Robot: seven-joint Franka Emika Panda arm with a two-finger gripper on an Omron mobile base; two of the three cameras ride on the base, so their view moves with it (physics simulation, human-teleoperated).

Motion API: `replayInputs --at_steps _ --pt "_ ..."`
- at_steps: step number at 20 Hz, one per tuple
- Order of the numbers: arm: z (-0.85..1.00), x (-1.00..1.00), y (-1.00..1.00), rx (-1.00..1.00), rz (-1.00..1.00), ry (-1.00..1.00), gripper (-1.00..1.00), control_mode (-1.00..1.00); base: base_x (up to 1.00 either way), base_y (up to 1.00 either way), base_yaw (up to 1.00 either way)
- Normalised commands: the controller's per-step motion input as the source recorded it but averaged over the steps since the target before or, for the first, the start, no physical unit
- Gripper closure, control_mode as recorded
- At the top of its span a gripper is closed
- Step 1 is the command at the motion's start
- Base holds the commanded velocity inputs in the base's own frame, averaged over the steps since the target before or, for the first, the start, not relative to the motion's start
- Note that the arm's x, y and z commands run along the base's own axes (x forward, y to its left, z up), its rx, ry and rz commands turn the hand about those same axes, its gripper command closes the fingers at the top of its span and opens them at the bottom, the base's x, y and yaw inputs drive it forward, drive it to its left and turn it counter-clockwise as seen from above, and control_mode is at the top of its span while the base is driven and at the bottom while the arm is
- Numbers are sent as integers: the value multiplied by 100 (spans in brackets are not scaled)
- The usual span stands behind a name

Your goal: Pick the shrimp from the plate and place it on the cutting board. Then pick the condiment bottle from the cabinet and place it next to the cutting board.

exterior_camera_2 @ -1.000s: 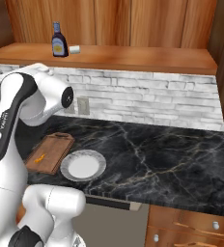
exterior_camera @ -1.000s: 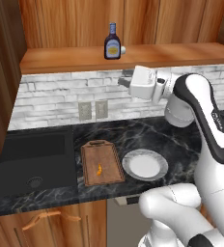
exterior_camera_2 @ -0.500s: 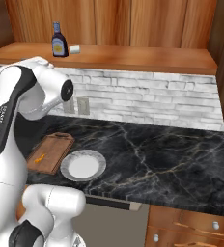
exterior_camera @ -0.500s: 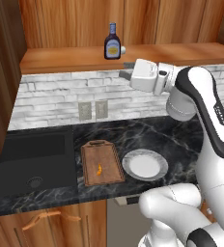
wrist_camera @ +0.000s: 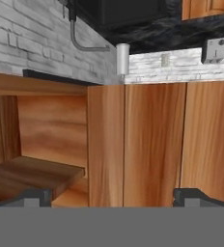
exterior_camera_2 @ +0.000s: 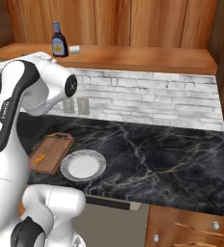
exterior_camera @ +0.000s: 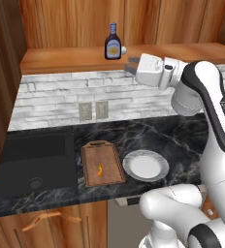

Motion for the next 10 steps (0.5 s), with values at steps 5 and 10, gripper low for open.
replayInputs --at_steps 5,10 --pt "3 4 -7 -1 0 -3 -100 -100 0 0 0" --pt "0 1 -11 -4 0 -6 -100 -100 0 0 0"
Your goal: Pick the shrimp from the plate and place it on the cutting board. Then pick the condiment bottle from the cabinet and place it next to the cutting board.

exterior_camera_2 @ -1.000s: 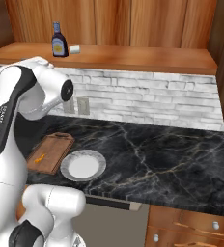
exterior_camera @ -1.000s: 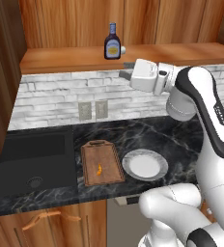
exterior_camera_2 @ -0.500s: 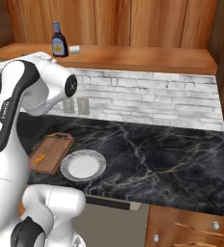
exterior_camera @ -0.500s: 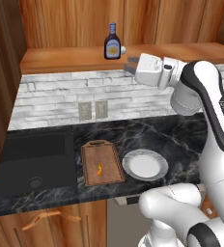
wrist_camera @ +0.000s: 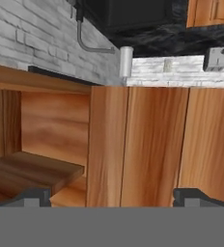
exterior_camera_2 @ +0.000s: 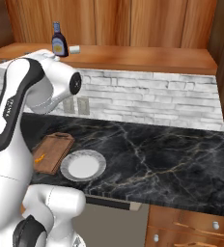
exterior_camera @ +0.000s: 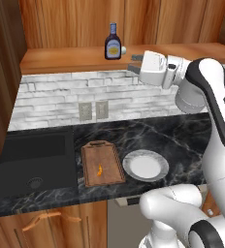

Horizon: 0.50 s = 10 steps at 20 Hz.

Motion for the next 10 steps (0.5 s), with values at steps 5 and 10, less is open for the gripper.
replayInputs --at_steps 5,10 --pt "0 0 -5 -4 0 -7 -100 -100 0 0 0" --pt "0 2 -4 -2 0 -6 -100 -100 0 0 0"
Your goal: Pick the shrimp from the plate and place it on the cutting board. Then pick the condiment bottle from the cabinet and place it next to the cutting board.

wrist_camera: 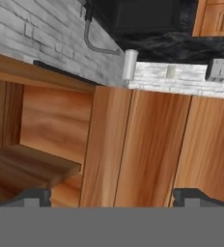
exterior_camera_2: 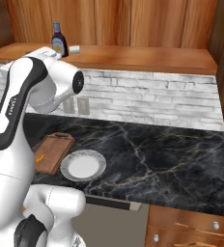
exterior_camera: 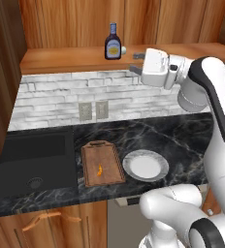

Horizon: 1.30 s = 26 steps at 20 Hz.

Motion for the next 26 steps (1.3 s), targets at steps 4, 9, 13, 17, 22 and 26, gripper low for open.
replayInputs --at_steps 4,9,13,17,22,26 --pt "6 0 -1 0 0 -2 -100 -100 0 0 0" --pt "4 3 -2 0 0 0 -100 -100 0 0 0" --pt "0 19 -1 0 0 0 -100 -100 0 0 0" --pt "0 30 -4 0 -1 0 -100 -100 0 0 0" --pt "0 38 -7 0 -1 0 -100 -100 0 0 0" --pt "9 22 -1 0 0 0 -100 -100 0 0 0"
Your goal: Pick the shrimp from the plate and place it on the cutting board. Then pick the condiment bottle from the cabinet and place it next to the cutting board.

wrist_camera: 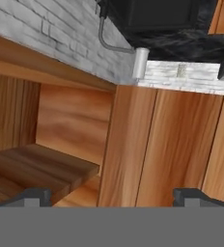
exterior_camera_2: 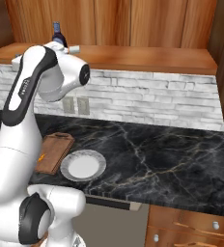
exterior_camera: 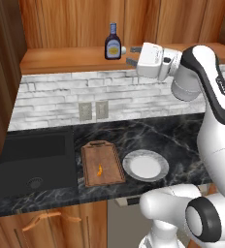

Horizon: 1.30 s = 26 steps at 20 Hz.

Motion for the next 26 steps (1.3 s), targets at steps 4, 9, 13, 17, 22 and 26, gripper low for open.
replayInputs --at_steps 4,9,13,17,22,26 --pt "14 6 0 0 0 -1 -100 -100 0 0 0" --pt "14 2 0 0 0 -1 -100 -100 0 0 0" --pt "10 0 0 0 0 -2 -100 -100 0 0 0" --pt "9 0 -2 0 0 -2 -100 -100 0 0 0" --pt "7 0 -8 0 -2 -1 -100 -100 0 0 0" --pt "2 0 -14 0 -3 -1 -100 -100 0 0 0"
